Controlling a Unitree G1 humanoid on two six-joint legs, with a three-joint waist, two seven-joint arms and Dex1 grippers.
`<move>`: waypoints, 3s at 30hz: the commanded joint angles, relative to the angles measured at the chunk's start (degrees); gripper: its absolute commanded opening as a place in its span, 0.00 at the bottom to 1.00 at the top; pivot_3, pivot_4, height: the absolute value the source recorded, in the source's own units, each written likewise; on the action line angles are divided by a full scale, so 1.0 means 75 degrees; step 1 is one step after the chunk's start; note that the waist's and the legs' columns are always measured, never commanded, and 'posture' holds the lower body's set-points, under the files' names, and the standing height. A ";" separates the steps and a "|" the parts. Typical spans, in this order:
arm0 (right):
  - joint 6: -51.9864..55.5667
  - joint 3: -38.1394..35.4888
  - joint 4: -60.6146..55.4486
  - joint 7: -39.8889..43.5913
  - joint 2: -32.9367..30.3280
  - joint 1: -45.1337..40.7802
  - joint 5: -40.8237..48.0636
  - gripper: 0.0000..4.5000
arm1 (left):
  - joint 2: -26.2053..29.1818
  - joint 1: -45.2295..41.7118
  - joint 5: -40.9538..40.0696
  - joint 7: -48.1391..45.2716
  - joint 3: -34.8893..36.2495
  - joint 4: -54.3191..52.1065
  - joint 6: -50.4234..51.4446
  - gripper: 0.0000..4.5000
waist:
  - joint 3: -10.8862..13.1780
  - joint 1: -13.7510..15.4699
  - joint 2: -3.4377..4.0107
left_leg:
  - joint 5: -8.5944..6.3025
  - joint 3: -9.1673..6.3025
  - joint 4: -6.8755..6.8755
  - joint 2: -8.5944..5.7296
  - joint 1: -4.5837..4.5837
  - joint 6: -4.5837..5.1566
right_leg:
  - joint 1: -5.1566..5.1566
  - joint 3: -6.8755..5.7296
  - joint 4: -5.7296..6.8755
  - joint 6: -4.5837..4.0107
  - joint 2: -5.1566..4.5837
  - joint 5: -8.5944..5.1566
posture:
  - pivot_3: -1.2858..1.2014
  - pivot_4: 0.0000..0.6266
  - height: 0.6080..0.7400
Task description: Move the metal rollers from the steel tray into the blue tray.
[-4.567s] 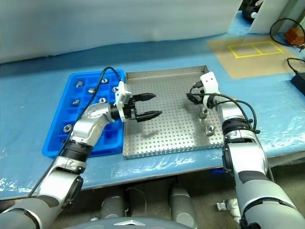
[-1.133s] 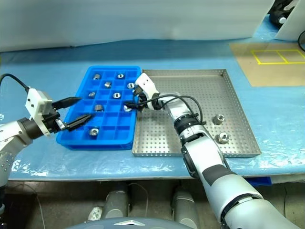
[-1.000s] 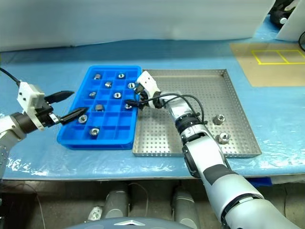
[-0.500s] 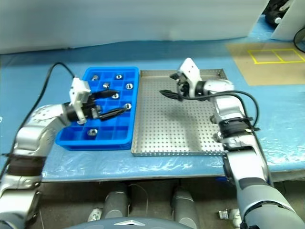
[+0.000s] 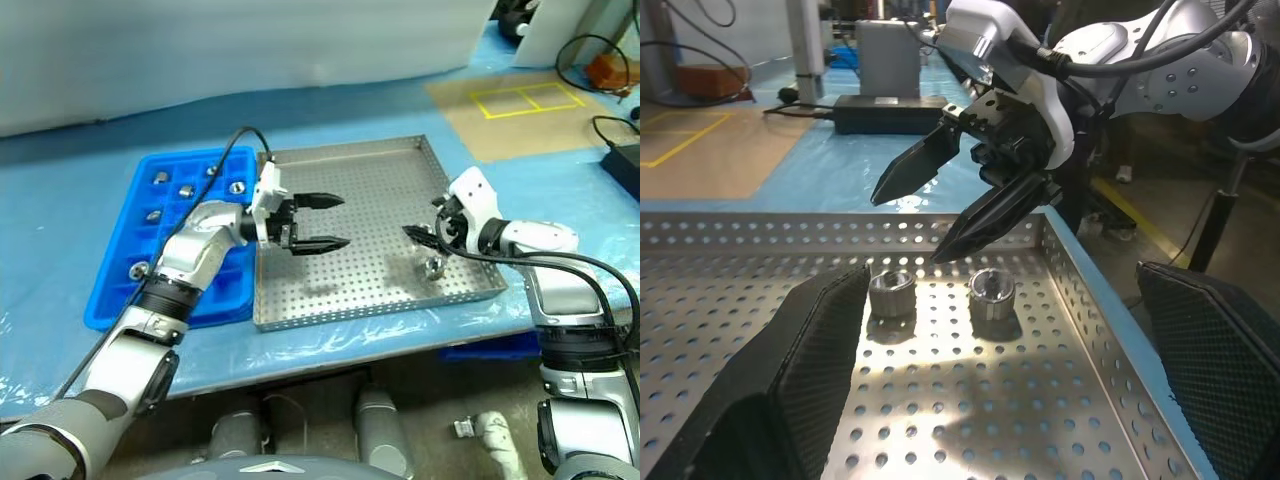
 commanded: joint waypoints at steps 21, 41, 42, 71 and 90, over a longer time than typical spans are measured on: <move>-0.2051 0.0974 0.3925 -0.0428 0.0685 -0.1498 -0.0741 0.94 | 0.0477 0.0815 -0.0068 0.0367 0.0289 -0.1374 0.0426 1.00 | -0.0001 -0.0081 0.0003 | -0.0020 -0.0003 -0.0009 0.0008 -0.0004 0.0051 | 0.0024 0.0021 -0.0073 -0.0008 0.0034 0.0009 | 0.36 0.24 1.00; -0.2617 0.0833 0.4512 -0.0949 0.0822 -0.1556 -0.1046 0.39 | 0.0828 0.0869 0.0023 0.0522 0.0505 -0.1285 0.0376 1.00 | -0.0001 0.0070 0.0003 | -0.0023 0.0002 -0.0010 0.0011 0.0003 0.0045 | 0.0028 0.0022 -0.0073 -0.0011 0.0034 0.0010 | 0.36 0.24 1.00; -0.2628 0.0799 0.4552 -0.1097 0.0843 -0.1624 -0.1074 0.39 | 0.0896 0.0868 0.0033 0.0550 0.0564 -0.1244 0.0364 1.00 | -0.0001 0.0069 0.0003 | -0.0024 0.0002 -0.0010 0.0011 0.0003 0.0043 | 0.0028 0.0021 -0.0072 -0.0012 0.0034 0.0011 | 0.36 0.24 1.00; -0.3680 0.2742 0.4789 0.1746 0.4201 -0.4443 -0.0466 0.39 | 0.3736 0.5379 -0.0964 0.2758 0.4375 -0.5791 0.2189 1.00 | 0.0014 0.0975 -0.0008 | 0.0019 -0.0030 -0.0113 0.0054 -0.0039 -0.0075 | -0.0049 -0.0058 -0.0081 -0.0048 0.0043 0.0010 | 0.59 0.24 1.00; -0.5152 0.2908 0.7587 0.1312 0.5808 -0.4951 -0.1419 0.39 | 0.3506 0.6922 -0.1654 0.3565 0.4793 -0.7069 0.2592 1.00 | 0.0014 0.1212 -0.0007 | 0.0040 -0.0101 -0.0134 0.0095 -0.0078 -0.0111 | -0.0053 -0.0166 -0.0073 -0.0084 0.0055 -0.0010 | 0.61 0.24 1.00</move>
